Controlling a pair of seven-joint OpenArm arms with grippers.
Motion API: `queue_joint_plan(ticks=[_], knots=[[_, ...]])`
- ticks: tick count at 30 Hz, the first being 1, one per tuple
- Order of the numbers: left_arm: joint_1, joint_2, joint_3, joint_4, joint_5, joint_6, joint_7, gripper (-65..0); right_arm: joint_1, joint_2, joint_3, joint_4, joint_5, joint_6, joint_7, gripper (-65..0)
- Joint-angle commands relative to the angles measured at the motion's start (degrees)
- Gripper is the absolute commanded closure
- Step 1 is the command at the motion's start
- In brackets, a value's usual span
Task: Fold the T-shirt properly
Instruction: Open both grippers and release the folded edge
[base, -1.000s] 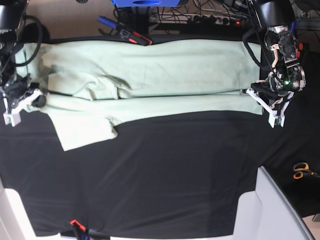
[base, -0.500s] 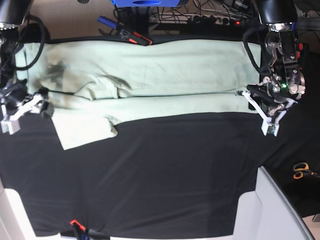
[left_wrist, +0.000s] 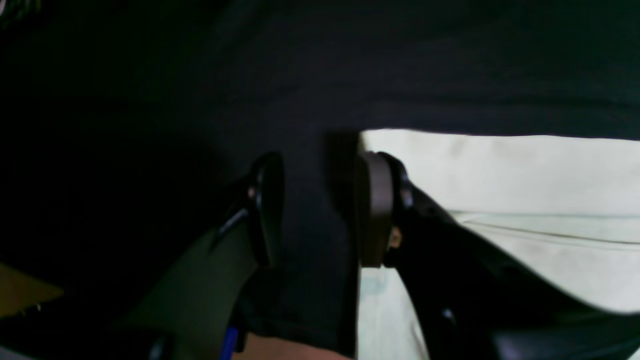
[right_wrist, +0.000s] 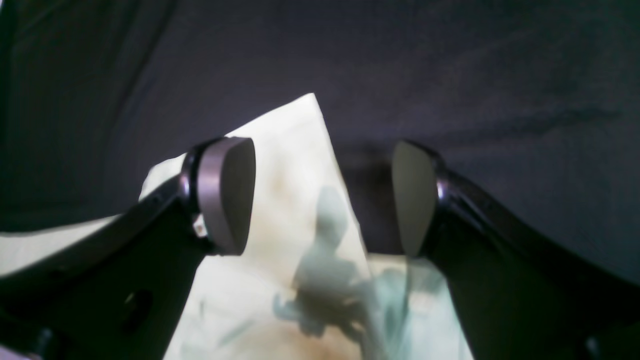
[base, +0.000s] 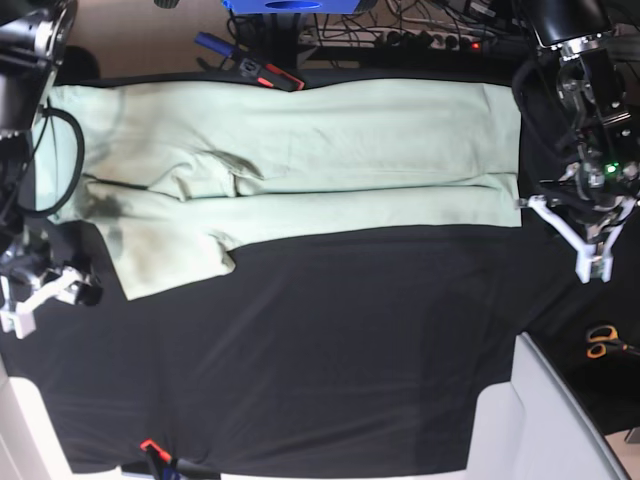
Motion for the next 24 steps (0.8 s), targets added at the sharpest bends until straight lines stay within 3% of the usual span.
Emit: queue_joint_plan(ticks=[1,8,14,24], knots=[[0.2,-0.9,-1.8,1.0,0.0,0.1,-0.6,-23.7,2.6,1.3,-1.2,-1.8,0.8,0.4,2.6,-41.2],[3.9,-1.2,-9.0,1.3,-0.1,0.0,-0.9,-23.7,12.3,4.4,-13.3,-25.6,0.8,0.4,15.5,-41.6],[5.1,-1.0,-9.8,1.3,-0.1,0.0,-0.9,-23.5,18.2,4.0,-23.7,-41.2,0.8,0.4,23.9,-52.4],[4.6,-0.9,-9.7,1.0,-0.1,0.0,-0.9,-23.5,19.3,1.8,-28.5,-42.8,1.0,0.5,25.7,-52.1]])
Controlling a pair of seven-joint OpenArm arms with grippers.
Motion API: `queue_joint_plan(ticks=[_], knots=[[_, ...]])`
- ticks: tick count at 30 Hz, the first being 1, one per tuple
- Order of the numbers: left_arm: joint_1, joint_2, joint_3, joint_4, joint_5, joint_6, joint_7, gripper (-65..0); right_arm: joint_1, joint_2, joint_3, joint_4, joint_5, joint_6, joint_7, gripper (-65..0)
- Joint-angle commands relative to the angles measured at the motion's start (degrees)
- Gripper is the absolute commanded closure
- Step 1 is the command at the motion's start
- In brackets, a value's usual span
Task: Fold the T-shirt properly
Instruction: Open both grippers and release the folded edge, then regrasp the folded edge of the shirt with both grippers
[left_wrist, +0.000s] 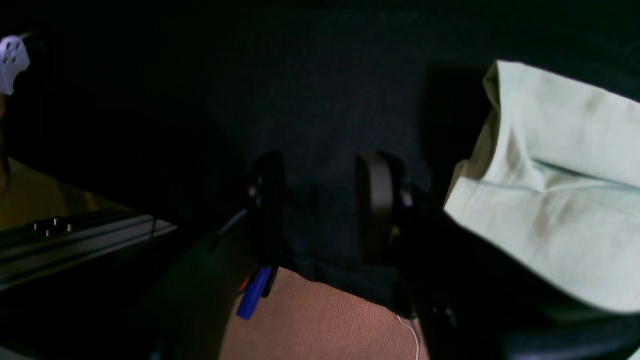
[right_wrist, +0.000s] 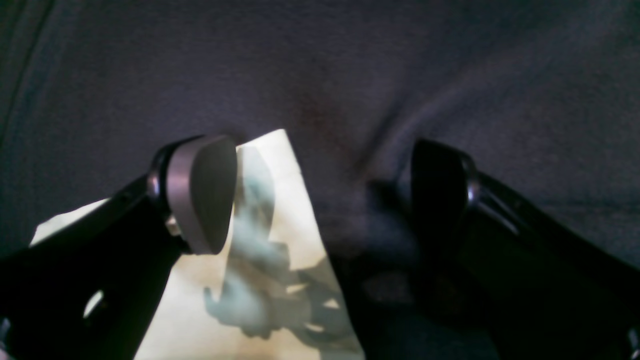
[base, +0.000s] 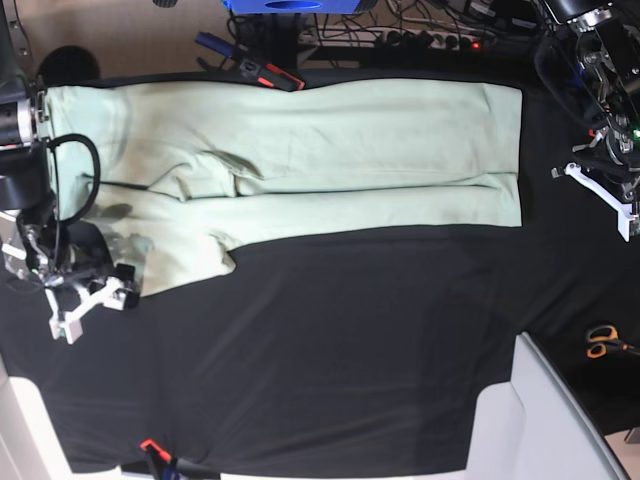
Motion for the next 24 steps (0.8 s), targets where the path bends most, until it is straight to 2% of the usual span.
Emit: queue_joint_plan(ticks=[1,7,11,13,17,21,24], knots=[[-0.4,-0.8,-0.1,0.9,0.0,0.0,-0.9,-23.5,0.9,-0.6,-0.6,0.3,0.4,0.9,-1.7,-52.1],[-0.6,-0.8,0.0,0.8,0.0,0.0,-0.9,-23.5,0.6,-1.6,-2.7,0.3,0.5,0.9,-2.1,-50.8],[-0.7,-0.8,0.0,0.8,0.0,0.0,-0.9,-23.5,0.3,-1.9,-2.7,0.3,0.5,0.9,-3.6,-40.2],[-1.1,-0.8,0.0,0.7,0.0,0.0,-0.9,-23.5,-0.3,-1.9,-2.7,1.2,0.5,0.9,-3.6,-37.1],[-2.1,-0.8,0.0,-2.5,0.0,0.0,-0.9,-23.5,-3.7,-1.6,-2.3,7.8,0.6,-0.6,-3.4,-40.8],[-2.6,-0.9,0.0,-5.6,0.0,0.0,-0.9,-23.5,-7.9,-0.1,-2.3,17.1,0.6,-8.0,-3.5,-45.8],[-2.6,-0.8,0.0,-5.9,0.0,0.0,-0.9,-23.5,-8.8,0.1,-2.3,19.9,0.6,-9.0,-3.8,-46.3]])
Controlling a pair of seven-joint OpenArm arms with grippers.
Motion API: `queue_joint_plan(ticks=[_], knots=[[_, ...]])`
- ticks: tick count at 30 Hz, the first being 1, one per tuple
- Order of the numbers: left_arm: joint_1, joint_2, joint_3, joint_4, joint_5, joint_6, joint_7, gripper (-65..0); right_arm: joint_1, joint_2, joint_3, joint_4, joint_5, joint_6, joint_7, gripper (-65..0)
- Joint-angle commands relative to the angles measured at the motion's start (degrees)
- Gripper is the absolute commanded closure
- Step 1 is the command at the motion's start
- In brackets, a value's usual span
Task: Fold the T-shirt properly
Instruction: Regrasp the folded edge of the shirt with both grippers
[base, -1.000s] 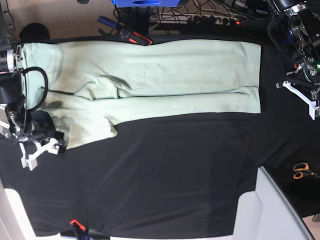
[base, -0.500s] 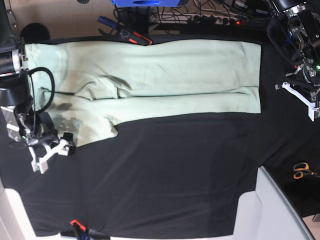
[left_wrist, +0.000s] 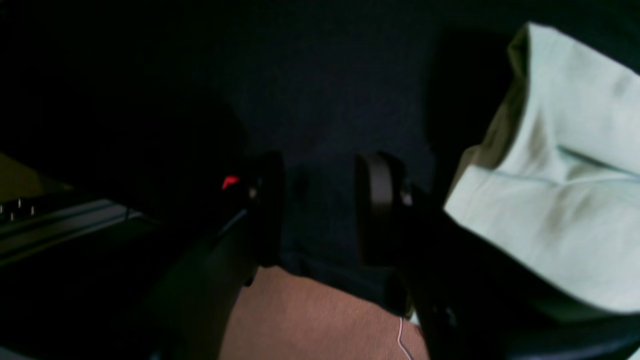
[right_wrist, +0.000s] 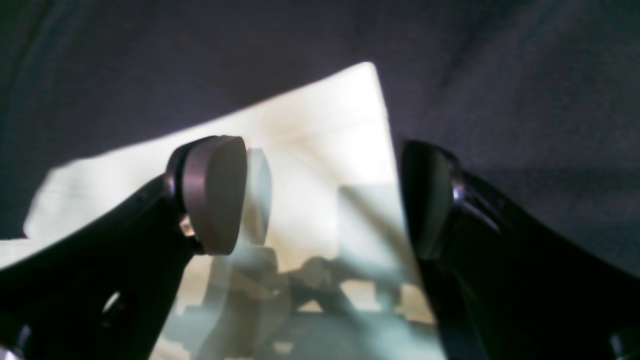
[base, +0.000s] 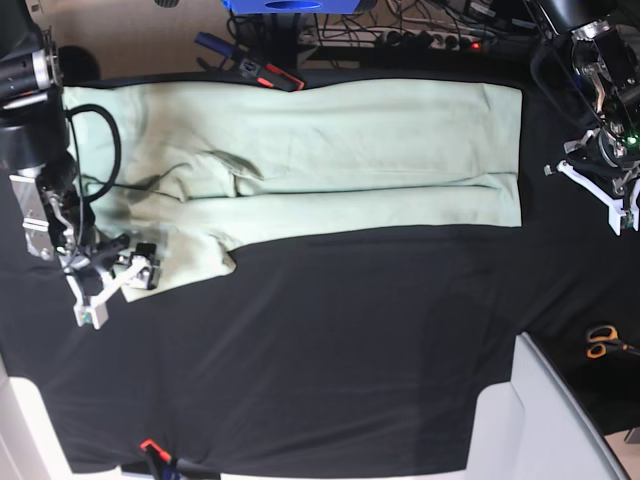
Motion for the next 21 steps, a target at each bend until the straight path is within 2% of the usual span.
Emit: queue_joint_plan(ticks=[1,3,5,10,13,15,21], knots=[[-0.5,-0.8,-0.3,1.1,-0.1,0.0,-0.8,-23.5,1.4,0.7,0.3,0.8,0.4,-0.2,-0.8,-46.3],[-0.5,-0.8,-0.3,1.2,-0.1,0.0,-0.8,-23.5,1.4,0.7,0.3,0.8,0.4,-0.2,-1.9,-46.0],[-0.8,-0.8,-0.3,1.2,-0.1,0.0,-0.8,-23.5,1.7,0.7,0.3,0.8,0.4,-0.2,-2.1,-41.8],[-1.5,-0.8,-0.2,1.1,-0.1,0.0,-0.8,-23.5,1.8,0.7,0.3,0.8,0.4,-0.2,-2.2,-14.1],[-1.6,-0.8,-0.2,1.1,-0.1,0.0,-0.8,-23.5,1.8,0.7,0.3,0.8,0.4,-0.2,-2.2,-3.2],[-1.7,-0.8,-0.2,1.1,-0.1,0.0,-0.8,-23.5,1.8,0.7,0.3,0.8,0.4,-0.2,-2.2,0.0],[-3.9,-0.8,-0.2,-0.4,-0.1,0.0,-0.8,-24.0,1.8,0.7,0.3,0.8,0.4,-0.2,-2.2,0.0]])
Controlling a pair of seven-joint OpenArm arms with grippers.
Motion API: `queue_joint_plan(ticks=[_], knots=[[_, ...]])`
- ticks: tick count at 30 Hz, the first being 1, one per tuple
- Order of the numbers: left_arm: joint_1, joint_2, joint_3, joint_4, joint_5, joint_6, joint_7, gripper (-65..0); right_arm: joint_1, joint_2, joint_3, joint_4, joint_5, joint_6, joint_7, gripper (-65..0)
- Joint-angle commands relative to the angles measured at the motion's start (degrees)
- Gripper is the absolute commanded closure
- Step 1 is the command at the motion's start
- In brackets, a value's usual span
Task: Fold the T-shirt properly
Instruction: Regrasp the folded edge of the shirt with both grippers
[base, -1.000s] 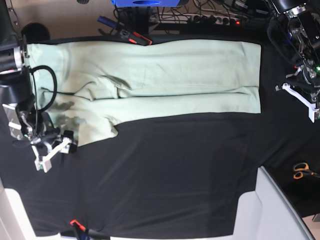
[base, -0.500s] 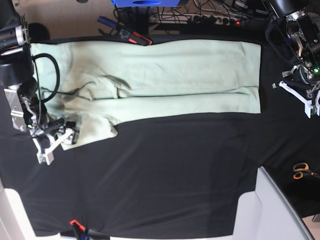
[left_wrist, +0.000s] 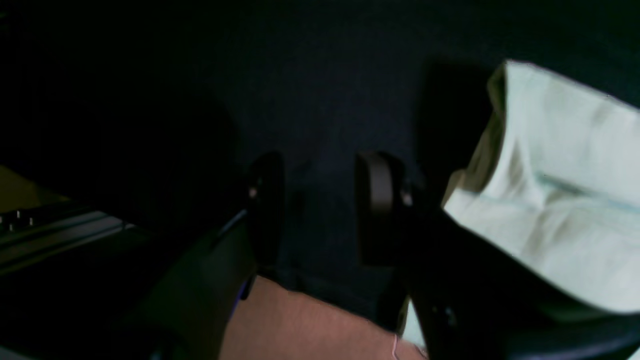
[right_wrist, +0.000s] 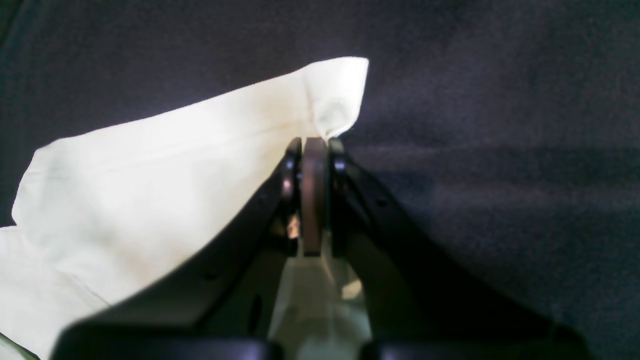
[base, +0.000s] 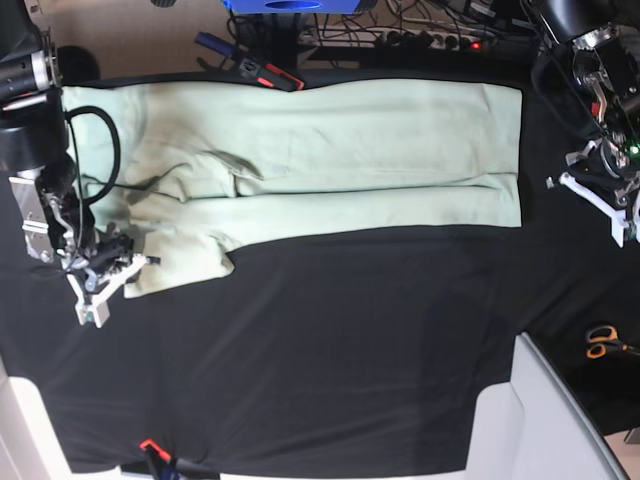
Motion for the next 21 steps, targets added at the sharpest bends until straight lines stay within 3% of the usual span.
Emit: queue_joint_plan(ticks=[1,7,21], knots=[[-1.7,-0.8,-0.2,-1.2,-0.2,0.0,-0.7,-24.2,1.4,0.8,0.3,0.8,0.6,0.2,1.0,0.0],[-8.8,-0.8,-0.2,-10.1,-0.2,0.0,-0.7,-35.4,1.4,0.8,0.3,0.9,0.6,0.2,1.0,0.0],[-16.4,2.8,-0.1,-20.1,0.1,0.0,-0.7,-35.1,1.4,0.7,0.3,1.3,0.6,0.3,-0.3,0.0]])
